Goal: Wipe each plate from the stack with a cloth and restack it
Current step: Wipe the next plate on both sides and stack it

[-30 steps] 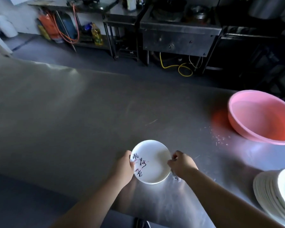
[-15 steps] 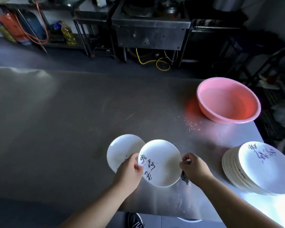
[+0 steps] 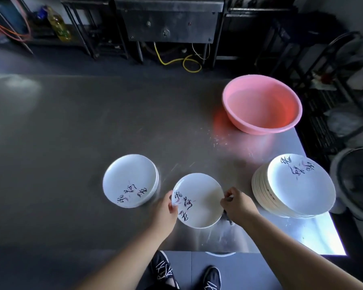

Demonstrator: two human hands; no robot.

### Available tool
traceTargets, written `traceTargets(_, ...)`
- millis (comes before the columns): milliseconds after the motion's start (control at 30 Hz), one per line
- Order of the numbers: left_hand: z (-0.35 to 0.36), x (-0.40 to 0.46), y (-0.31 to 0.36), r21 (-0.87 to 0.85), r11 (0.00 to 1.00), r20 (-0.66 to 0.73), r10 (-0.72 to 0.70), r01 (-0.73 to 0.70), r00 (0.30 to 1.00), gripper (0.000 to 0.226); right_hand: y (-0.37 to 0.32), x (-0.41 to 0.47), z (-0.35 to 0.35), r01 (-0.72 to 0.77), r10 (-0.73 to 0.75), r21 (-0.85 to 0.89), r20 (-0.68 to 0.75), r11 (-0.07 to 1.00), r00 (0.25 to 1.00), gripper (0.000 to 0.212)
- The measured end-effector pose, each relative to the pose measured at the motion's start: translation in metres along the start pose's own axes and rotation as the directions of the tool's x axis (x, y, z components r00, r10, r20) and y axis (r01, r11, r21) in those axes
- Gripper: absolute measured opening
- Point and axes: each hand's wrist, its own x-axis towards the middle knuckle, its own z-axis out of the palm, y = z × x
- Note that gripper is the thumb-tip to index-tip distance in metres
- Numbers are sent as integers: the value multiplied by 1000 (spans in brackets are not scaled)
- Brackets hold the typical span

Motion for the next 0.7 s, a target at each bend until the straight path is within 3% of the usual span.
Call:
traceTargets(133, 12, 4, -23, 17, 999, -14, 37, -37, 999, 42, 9, 0, 5, 53, -57, -26, -191, 998, 980, 12)
traceTargets(200, 15, -3, -26, 184, 973, -104, 158, -137, 982, 53, 5, 0, 11, 190, -188, -21, -293, 981, 937, 14)
traceTargets(267, 13, -8, -28, 369, 896, -99, 302, -246, 948, 62, -6, 0, 19, 365, -344, 8, -322, 931, 882, 8)
traceTargets(333, 15, -10, -37, 461, 839, -47, 349, -289, 936, 70, -13, 4, 31, 477, -474, -44, -222, 878, 852, 29)
traceTargets(433, 20, -9, -47, 508, 796, -30, 398, -329, 917, 72, -13, 9, 51, 551, -581, -331, 9, 766, 814, 69)
traceTargets(533, 21, -9, -44, 546, 766, -12, 411, -338, 912, 74, 1, 7, 69, 649, -694, -464, 96, 602, 713, 65)
traceTargets(700, 22, -9, -45, 558, 763, 0, 392, -326, 920, 77, 5, 18, 75, 638, -590, -575, 304, 512, 748, 85)
